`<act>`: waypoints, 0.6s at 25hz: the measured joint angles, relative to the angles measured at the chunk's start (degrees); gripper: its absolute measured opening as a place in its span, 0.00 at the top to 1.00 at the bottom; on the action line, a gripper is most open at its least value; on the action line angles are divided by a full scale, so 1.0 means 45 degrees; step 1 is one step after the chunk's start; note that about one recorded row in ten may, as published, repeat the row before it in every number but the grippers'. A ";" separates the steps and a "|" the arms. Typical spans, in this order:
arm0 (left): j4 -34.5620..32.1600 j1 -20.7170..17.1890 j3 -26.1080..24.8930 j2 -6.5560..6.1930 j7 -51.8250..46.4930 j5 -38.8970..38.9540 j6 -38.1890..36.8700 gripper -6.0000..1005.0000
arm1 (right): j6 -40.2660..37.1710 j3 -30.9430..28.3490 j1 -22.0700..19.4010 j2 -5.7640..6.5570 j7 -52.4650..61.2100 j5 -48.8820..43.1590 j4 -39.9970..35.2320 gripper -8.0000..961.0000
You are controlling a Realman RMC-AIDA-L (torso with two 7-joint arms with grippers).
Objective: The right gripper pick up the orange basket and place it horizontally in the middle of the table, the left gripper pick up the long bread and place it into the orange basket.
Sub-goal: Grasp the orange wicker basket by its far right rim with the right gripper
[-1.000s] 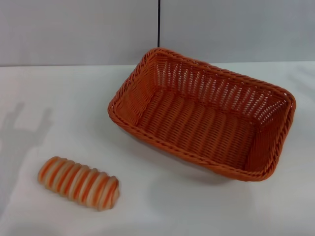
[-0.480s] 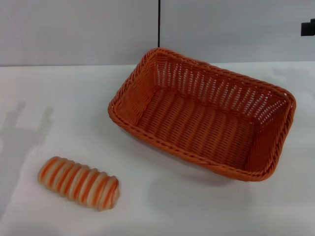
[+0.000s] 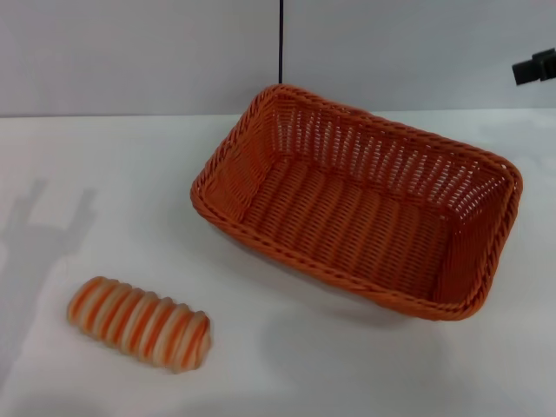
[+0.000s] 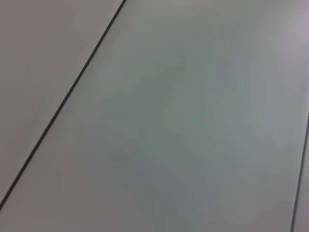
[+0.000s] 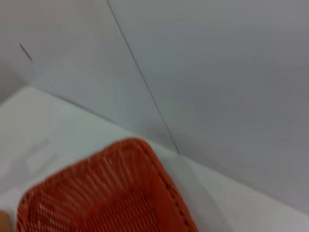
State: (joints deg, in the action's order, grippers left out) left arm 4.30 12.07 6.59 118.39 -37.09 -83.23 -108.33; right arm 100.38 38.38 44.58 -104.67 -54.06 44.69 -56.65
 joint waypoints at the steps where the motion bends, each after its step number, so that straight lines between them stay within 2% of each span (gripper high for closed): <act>1: 0.0000 0.0000 0.0000 0.0000 0.0000 0.0000 0.0000 0.20 | 0.0000 0.0000 0.0000 0.0000 0.0000 0.0000 0.0000 0.43; 9: 0.0003 0.0003 0.0000 0.0000 0.0050 0.0001 0.0062 0.20 | 0.0024 0.1407 0.0386 -0.0118 0.0234 -0.0853 0.0601 0.43; 15: 0.0037 0.0014 0.0001 0.0021 0.0134 0.0001 0.0192 0.21 | -0.0636 0.1872 0.0405 -0.0466 0.0124 -0.1829 0.0959 0.44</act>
State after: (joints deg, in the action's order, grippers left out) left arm 4.47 12.13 6.59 118.48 -36.48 -83.23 -107.47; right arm 97.52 46.81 46.41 -106.76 -53.50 36.46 -52.34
